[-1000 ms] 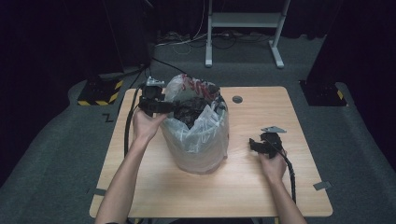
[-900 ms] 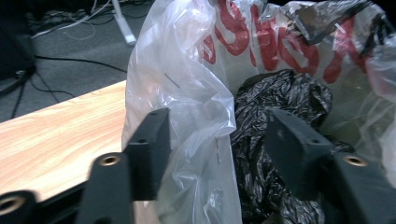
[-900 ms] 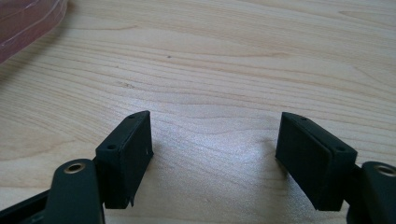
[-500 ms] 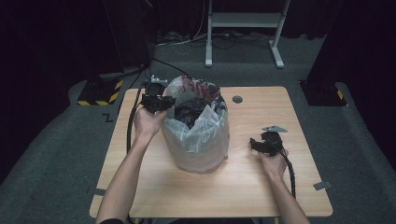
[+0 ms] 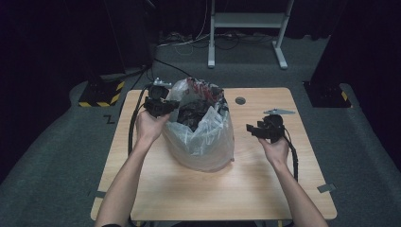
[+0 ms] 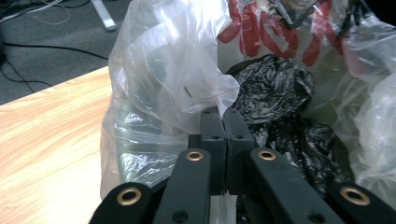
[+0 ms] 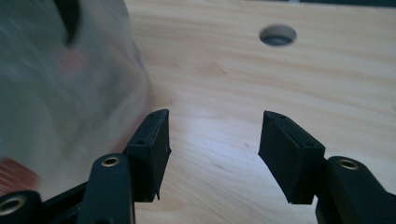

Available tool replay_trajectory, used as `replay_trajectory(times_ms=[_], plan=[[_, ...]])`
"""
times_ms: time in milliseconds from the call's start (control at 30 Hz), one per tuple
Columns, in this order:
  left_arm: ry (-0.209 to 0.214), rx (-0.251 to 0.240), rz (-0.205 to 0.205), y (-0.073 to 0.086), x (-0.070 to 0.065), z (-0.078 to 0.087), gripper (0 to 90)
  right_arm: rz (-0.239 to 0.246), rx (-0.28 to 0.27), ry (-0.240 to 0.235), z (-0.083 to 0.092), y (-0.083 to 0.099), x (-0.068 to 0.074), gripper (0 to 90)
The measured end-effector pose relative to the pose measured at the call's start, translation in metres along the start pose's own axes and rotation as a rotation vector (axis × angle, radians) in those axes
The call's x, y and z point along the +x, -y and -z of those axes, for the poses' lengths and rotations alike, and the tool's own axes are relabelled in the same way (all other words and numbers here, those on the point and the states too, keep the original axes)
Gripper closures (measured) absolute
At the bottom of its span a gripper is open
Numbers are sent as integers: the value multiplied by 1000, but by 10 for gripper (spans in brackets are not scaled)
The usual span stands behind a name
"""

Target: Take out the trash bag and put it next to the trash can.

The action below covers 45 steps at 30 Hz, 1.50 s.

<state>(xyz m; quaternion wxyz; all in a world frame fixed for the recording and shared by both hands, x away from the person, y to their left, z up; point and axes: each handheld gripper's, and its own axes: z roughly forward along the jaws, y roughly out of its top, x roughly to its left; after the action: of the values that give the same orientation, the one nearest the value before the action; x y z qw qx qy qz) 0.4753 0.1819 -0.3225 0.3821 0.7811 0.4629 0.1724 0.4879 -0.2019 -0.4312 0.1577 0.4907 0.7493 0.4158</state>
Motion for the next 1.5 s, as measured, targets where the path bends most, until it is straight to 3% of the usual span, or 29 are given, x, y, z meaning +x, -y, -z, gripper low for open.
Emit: replay_trajectory(times_ms=[267, 533, 700, 900, 1200, 1500], plan=[[36, 7, 11, 4, -2, -4, 892, 16, -36, -79, 12, -48, 21, 422], [42, 3, 1, 3, -6, -5, 892, 59, -56, -123, 18, -91, 46, 415], [59, -9, 17, 5, -5, -4, 892, 88, -52, -145, 16, -110, 62, 412], [69, -10, 12, 5, -6, -4, 893, 110, -28, -147, 11, -122, 78, 409], [96, -22, 18, 6, -7, -3, 893, 117, 31, -136, 2, -124, 85, 406], [105, -26, 4, 5, -10, -4, 893, 105, 16, -147, 1, -126, 87, 348]])
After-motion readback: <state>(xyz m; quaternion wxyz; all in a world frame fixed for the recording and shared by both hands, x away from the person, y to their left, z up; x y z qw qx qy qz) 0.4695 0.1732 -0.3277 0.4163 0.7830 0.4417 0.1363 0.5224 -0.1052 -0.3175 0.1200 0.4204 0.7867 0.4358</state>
